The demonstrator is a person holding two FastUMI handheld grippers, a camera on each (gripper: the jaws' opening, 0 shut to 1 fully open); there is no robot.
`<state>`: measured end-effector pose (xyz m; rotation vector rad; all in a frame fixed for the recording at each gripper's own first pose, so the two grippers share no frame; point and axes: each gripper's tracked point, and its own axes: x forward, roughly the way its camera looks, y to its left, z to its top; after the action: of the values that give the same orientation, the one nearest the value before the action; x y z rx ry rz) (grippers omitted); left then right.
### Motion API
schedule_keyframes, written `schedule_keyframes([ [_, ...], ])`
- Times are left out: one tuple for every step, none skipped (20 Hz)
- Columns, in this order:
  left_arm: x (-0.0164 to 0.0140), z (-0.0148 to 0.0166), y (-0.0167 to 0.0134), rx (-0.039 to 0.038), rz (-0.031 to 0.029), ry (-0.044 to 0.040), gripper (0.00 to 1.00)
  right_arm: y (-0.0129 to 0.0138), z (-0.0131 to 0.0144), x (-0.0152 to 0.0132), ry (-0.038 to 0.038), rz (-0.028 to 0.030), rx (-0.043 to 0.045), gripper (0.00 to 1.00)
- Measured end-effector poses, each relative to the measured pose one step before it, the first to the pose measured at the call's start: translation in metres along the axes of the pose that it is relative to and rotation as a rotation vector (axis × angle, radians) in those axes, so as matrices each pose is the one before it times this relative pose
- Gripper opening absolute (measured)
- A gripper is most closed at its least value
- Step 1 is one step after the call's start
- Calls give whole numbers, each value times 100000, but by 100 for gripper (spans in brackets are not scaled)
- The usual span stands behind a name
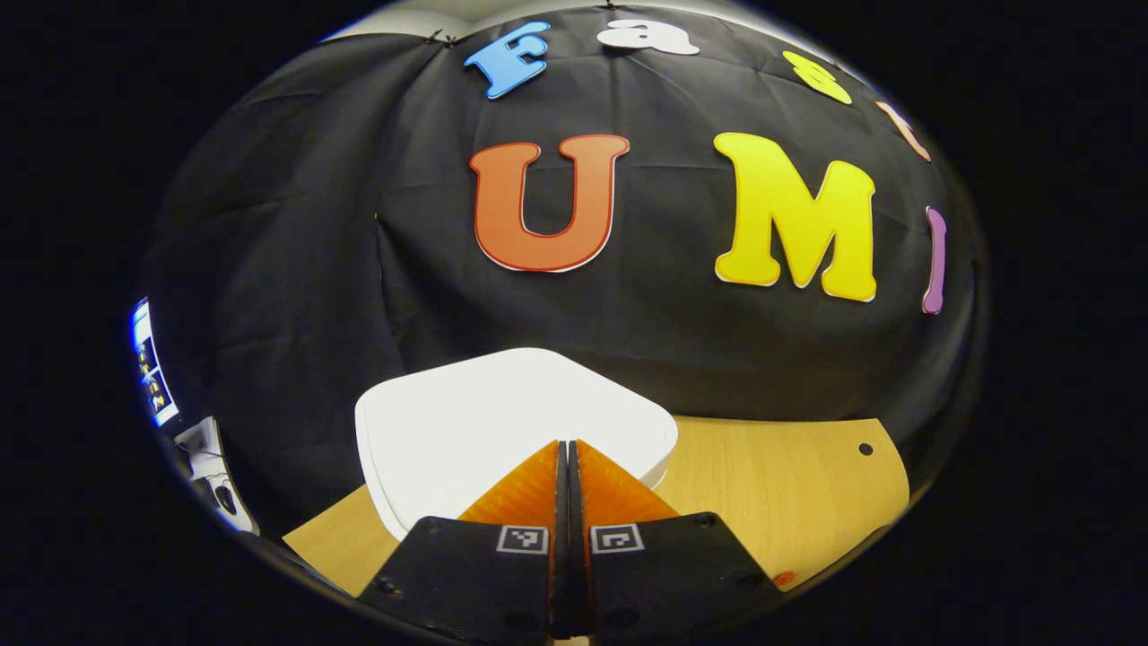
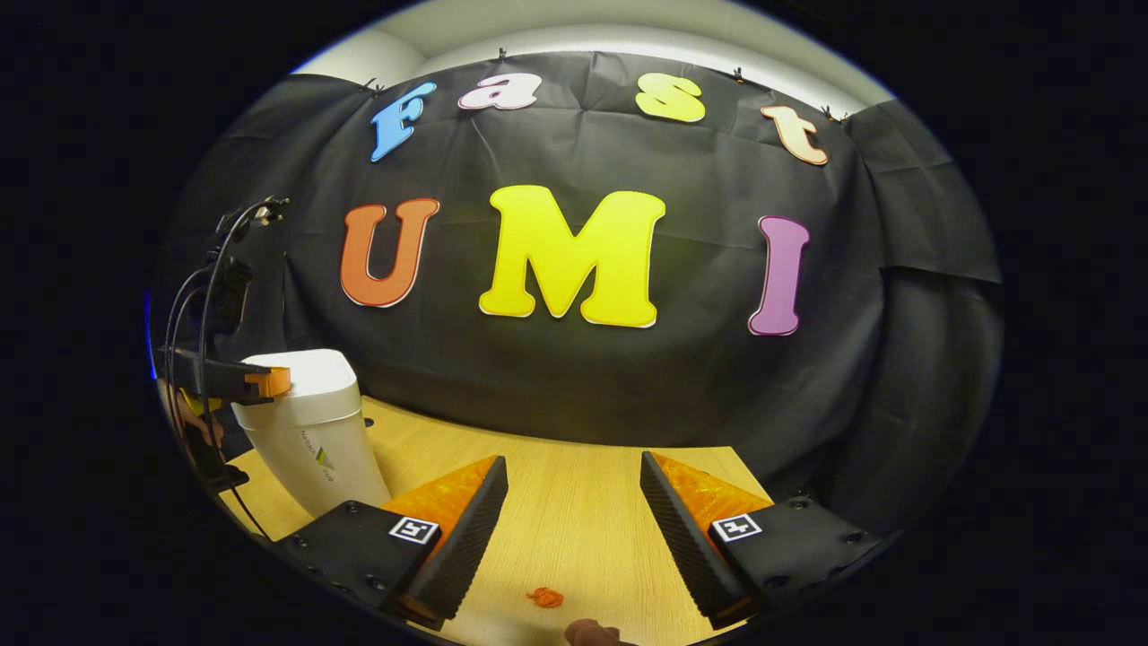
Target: Press the lid of the desktop garbage bin to open it, pick up the crumpled paper on the desktop and throw it into the bin, then pick up the pop can on the desktop and drop it into the bin, and finally close the garbage bin lid.
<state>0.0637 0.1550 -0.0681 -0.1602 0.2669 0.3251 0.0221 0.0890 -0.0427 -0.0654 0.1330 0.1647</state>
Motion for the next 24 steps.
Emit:
schedule_keyframes([
  [70,248,29,-630,730,-924,4,-517,112,103,-387,322,-414,94],
  [-130,307,-47,923,780,-1524,4,-737,-1,208,-189,108,230,94],
  [-364,383,-100,1920,1291,-318,3,-560,58,117,-86,394,956,94],
  [-734,565,322,1391,2714,-291,4,-378,18,62,-210,565,620,94],
  [-664,713,-104,921,1363,-1809,4,-447,-11,14,39,721,-166,94],
  [-1006,875,-363,-88,70,-3178,4,-221,-252,-9,496,1109,-206,94],
  [-898,1041,-481,-1343,-1056,-2997,5,-165,-173,-73,736,1042,-178,94],
  [-841,538,-507,-1489,-355,-1598,6,-185,-232,-73,626,1140,-102,94],
  [-674,133,-489,-765,-706,-372,7,-159,-133,-76,570,731,-544,94],
  [-691,-87,-497,-93,-677,382,10,-155,-271,-78,622,725,-277,94],
  [-560,-64,-421,310,-718,352,19,116,-324,-53,995,1419,367,94],
  [-523,-83,-246,985,-212,-300,29,52,-579,8,1022,742,41,94],
  [-364,-114,-80,1548,217,-646,40,64,-358,29,762,925,-74,94],
  [-585,-279,-347,371,-822,-433,43,254,-572,37,1177,1225,76,94],
  [-438,-278,-207,113,-384,-274,52,186,-586,158,1437,845,-331,94],
  [-429,-661,-423,-102,-1386,703,56,141,-658,122,1430,580,-812,94],
  [-322,-811,-194,508,-310,1558,64,286,-432,87,1013,917,-432,94],
  [-302,-808,21,782,20,1188,67,255,-459,89,949,575,-379,94],
  [-341,-626,-16,695,-77,691,73,126,-444,79,1106,483,-238,94],
  [-264,-610,39,474,183,326,73,88,-627,67,1392,212,-570,94],
  [-234,-634,-47,-209,-298,594,76,216,-522,134,1661,365,-529,94],
  [-15,-727,5,197,334,1002,79,267,-554,148,1327,485,-447,94],
  [-96,-680,260,589,1247,1235,84,313,-478,144,1262,359,-830,94],
  [-213,-826,258,323,1133,1311,87,206,-584,81,1342,505,-813,94],
])
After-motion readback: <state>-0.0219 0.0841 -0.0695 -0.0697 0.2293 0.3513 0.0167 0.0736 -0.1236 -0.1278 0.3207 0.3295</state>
